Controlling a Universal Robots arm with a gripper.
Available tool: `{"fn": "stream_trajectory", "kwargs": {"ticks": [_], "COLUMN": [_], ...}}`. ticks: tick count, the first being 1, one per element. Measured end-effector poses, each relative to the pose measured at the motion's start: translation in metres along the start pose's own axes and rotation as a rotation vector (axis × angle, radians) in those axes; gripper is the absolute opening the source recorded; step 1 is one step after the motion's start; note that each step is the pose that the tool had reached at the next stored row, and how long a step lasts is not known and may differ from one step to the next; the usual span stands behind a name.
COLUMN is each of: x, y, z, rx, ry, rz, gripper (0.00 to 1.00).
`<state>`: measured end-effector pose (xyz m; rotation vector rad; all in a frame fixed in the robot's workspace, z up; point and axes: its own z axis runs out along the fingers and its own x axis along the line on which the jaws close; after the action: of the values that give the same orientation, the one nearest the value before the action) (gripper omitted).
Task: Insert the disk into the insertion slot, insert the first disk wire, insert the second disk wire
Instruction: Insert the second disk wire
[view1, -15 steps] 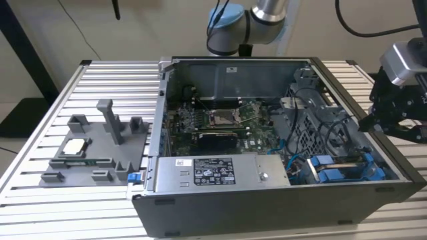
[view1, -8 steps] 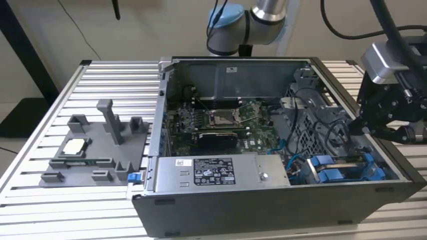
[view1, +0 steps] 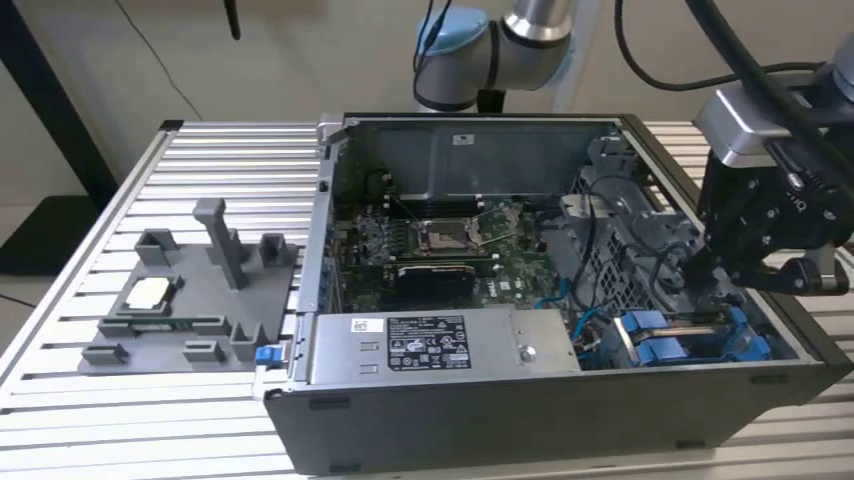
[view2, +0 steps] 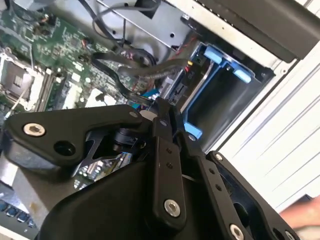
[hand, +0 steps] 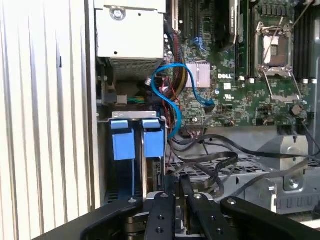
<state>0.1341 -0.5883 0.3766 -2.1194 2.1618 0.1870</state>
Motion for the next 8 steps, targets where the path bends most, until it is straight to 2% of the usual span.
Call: {"fn": "stream_trajectory", "kwargs": {"ticks": [3, 4, 8], "x": [-0.0015, -0.0019, -0.0012], "y": [0.0031, 0.0042, 0.0052], "z": [0.0007, 0.001, 0.0072], "rx": [-0.0038, -0.0045, -0.0048], "ry": [0.0214, 0.0262, 0.0283], "rz": [-0.015, -0.017, -0.019], "gripper": [0.16, 0.16, 0.16]}}
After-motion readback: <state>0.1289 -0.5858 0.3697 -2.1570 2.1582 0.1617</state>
